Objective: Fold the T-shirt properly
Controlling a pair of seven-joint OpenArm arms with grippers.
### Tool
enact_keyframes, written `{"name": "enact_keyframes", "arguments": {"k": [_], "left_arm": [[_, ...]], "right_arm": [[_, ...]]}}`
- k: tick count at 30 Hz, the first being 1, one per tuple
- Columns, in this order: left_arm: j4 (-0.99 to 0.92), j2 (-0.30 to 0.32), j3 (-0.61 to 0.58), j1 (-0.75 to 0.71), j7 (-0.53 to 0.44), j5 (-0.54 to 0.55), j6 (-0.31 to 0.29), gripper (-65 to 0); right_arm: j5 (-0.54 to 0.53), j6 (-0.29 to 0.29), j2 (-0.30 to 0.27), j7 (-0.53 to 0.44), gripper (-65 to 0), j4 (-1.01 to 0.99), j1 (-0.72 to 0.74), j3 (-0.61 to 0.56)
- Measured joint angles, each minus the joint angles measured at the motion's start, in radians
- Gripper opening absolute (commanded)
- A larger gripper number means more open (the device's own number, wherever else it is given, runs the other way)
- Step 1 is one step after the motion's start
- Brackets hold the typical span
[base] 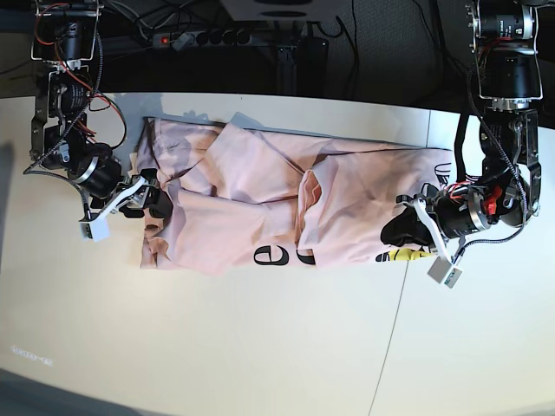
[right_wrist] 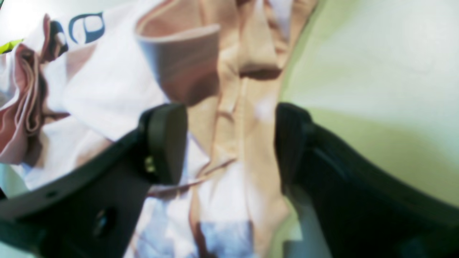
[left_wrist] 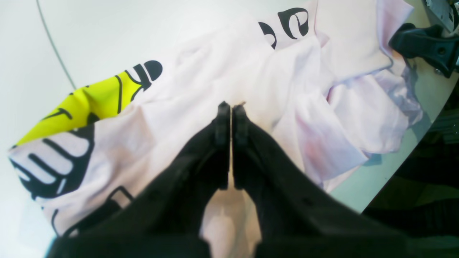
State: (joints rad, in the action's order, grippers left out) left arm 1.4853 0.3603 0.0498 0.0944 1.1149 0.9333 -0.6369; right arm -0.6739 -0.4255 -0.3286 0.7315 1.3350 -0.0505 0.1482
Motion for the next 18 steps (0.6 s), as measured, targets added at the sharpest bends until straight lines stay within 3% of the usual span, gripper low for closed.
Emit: {"name": "enact_keyframes", "arguments": {"k": [7,18], "left_arm": [[0.000,0.002,0.000,0.000,0.000,0.000,0.000,-63.7],[0.000,0.044,0.000,0.000,0.000,0.003,0.000,-63.7]], "right_arm": [[-0.008,0.000,0.063,-0.010,-24.7,-0.003,0.001,0.000],[0.001,0.001,0.066,-0.010,-25.0,-0.003,0.001,0.000]]}}
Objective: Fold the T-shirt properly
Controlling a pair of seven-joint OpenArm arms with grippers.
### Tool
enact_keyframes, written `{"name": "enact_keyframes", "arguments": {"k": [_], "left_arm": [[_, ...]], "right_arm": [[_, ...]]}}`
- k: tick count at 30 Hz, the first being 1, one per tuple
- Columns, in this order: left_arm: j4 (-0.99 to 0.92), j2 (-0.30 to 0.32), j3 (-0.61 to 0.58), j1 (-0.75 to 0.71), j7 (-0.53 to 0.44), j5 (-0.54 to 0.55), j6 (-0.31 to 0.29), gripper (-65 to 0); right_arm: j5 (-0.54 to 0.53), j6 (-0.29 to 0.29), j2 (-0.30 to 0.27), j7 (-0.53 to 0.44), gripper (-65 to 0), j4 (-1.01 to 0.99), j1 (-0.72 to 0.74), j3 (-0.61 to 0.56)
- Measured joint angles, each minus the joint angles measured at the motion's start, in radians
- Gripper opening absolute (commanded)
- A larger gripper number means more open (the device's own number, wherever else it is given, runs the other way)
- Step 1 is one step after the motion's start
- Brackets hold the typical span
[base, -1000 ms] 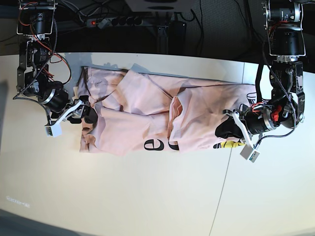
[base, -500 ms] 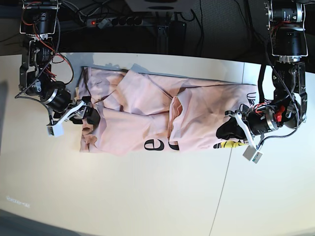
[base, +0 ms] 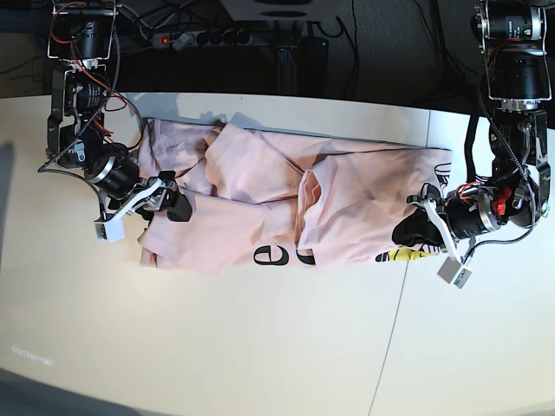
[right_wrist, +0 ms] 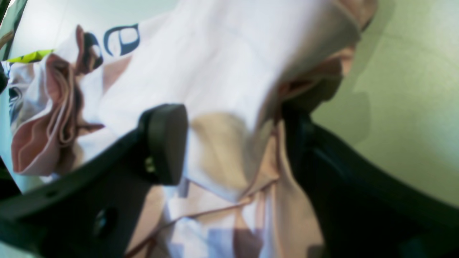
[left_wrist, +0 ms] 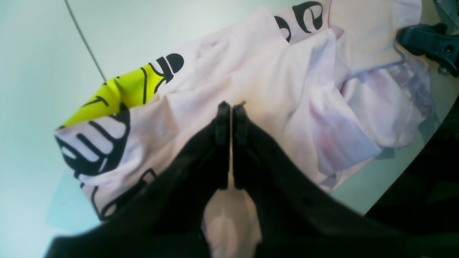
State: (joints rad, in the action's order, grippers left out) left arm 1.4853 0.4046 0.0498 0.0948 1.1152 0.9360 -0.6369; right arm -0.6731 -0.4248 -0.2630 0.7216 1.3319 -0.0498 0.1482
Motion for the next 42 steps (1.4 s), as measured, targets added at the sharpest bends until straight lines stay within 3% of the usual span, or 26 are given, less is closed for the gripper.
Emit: {"name": "enact_keyframes", "arguments": {"k": [2,7,10,11,19,24,33,42], "left_arm": [[0.000,0.000,0.000,0.000,0.000,0.000,0.000,-63.7],[0.000,-0.001,0.027,0.000,0.020,0.102,-0.001,-63.7],[0.000,0.000,0.089,0.000,0.044,0.130,-0.014,-63.7],[0.000,0.000,0.111,0.000,0.058,0.148,-0.015,-63.7],[0.000,0.000,0.241,-0.014,0.103,0.214,-0.019,-63.7],[0.000,0.011,0.254,-0.074,0.113,0.219,-0.022,-63.7],[0.000,0.031,0.254,-0.131,0.112,0.220,-0.023,-63.7],[0.000,0.031,0.254,-0.131,0.111,0.221,-0.023,-63.7]], "right_arm": [[0.000,0.000,0.000,-0.002,-27.9,0.000,0.000,0.000],[0.016,0.000,0.000,-0.006,-47.2,-0.003,-0.001,0.000],[0.041,0.000,0.000,-0.024,-63.5,-0.006,-0.003,0.000],[0.048,0.000,0.000,-0.027,-65.0,-0.007,-0.004,0.000],[0.167,0.000,0.003,-0.106,-65.0,-0.007,-0.003,-0.005],[0.170,0.000,-0.010,-0.106,-65.0,-0.007,0.000,0.035],[0.172,-0.002,-0.116,-0.036,-65.0,-0.016,-0.009,0.230],[0.059,-0.003,-0.180,0.013,-65.0,-0.023,-0.017,0.260]]}}
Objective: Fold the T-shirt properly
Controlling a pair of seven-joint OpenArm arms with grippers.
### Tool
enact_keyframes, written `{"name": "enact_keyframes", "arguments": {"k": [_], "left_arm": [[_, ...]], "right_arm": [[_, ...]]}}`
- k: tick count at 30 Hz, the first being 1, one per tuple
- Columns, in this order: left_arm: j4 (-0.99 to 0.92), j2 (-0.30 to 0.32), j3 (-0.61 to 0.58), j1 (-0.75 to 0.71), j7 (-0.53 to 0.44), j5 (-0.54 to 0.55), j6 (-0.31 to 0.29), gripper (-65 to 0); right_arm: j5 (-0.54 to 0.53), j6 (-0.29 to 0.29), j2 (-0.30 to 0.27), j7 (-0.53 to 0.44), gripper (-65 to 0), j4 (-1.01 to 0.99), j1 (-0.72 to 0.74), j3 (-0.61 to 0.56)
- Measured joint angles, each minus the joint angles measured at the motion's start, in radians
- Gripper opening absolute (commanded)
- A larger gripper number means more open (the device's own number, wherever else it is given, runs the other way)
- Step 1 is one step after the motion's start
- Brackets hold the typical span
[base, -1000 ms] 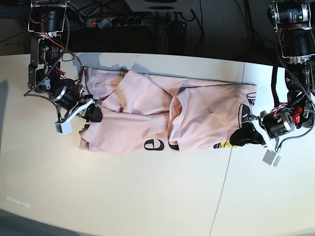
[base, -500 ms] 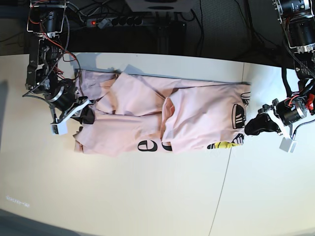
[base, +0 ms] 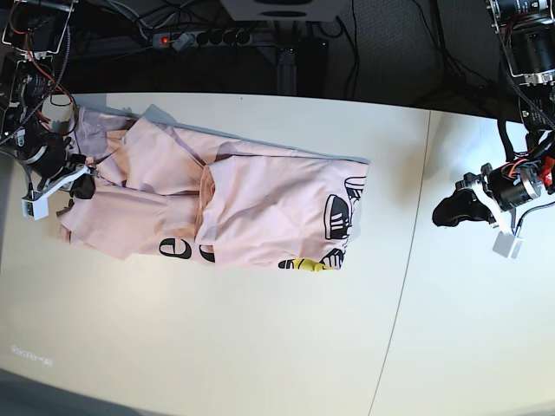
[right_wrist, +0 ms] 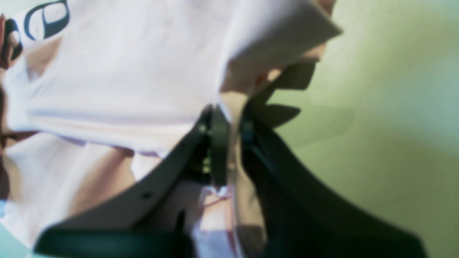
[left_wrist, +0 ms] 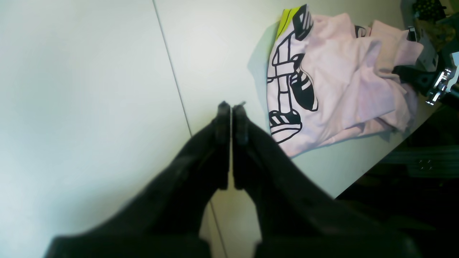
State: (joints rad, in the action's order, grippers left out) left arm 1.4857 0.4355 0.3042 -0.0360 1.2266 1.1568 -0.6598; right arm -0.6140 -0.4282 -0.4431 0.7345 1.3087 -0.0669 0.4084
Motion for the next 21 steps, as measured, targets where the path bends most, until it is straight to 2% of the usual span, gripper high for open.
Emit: {"name": "enact_keyframes", "arguments": {"k": [6,14,18,21], "left_arm": [[0.000,0.000,-0.002,-0.014,0.001,0.002,0.000,-63.7],[0.000,-0.018,-0.002,-0.073,-0.012,-0.033,0.000,-63.7],[0.000,-0.028,-0.024,-0.080,-0.019,-0.054,0.000,-63.7],[0.000,-0.027,-0.056,-0.080,-0.069,-0.109,0.000,-63.7]], "right_arm": [[-0.074,-0.006,0.018,0.042,-65.0,0.028,-0.005,0.007],[-0.079,-0.007,0.123,0.072,-65.0,0.246,-0.005,0.006],[-0.065,-0.007,0.127,0.072,-65.0,0.304,-0.005,0.006],[-0.063,-0.007,0.127,0.076,-65.0,0.320,-0.006,0.006]]}}
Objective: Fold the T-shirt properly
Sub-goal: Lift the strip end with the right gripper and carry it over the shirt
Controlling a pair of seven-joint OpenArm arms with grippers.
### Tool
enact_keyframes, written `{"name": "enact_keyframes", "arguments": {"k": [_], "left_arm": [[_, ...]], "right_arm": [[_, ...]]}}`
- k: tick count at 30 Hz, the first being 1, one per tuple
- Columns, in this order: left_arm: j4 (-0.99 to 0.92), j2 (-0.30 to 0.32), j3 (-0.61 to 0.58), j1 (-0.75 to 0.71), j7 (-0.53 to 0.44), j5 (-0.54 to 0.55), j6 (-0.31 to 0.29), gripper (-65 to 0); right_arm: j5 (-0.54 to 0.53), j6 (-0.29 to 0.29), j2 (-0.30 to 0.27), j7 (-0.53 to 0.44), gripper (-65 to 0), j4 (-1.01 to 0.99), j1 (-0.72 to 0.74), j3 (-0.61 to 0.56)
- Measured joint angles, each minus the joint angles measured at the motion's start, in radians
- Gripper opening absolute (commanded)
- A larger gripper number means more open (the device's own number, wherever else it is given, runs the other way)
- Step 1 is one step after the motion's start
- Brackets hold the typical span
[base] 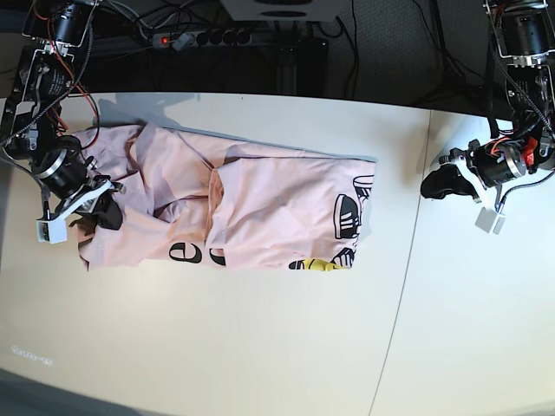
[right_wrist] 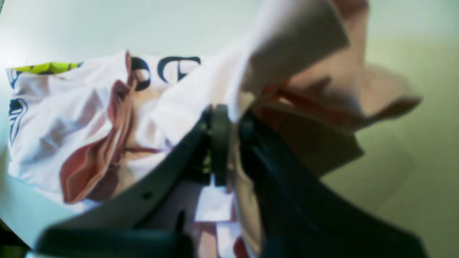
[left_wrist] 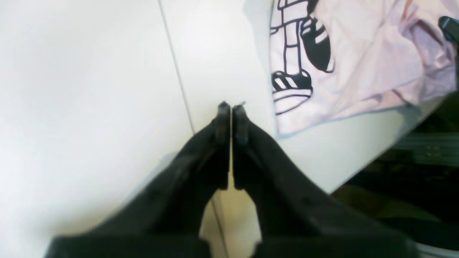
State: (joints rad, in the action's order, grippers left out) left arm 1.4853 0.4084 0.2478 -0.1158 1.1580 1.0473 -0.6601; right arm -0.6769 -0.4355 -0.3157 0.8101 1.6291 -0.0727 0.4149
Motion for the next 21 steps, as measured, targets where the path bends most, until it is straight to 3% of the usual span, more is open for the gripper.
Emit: {"name": "enact_keyframes", "arguments": {"k": [8,21], "left_arm": [[0.000,0.002,-0.166,0.000,-0.187,-0.178,-0.002,-63.7],[-0.034,-0.021,-0.212,0.006,-0.260,-0.216,-0.002,-63.7]], "right_arm": [[-0.001,0.000,0.000,0.000,-65.0,0.027,0.001,-0.003],[0.006,0.000,0.000,0.002,-65.0,0.142,0.001,-0.109]]}}
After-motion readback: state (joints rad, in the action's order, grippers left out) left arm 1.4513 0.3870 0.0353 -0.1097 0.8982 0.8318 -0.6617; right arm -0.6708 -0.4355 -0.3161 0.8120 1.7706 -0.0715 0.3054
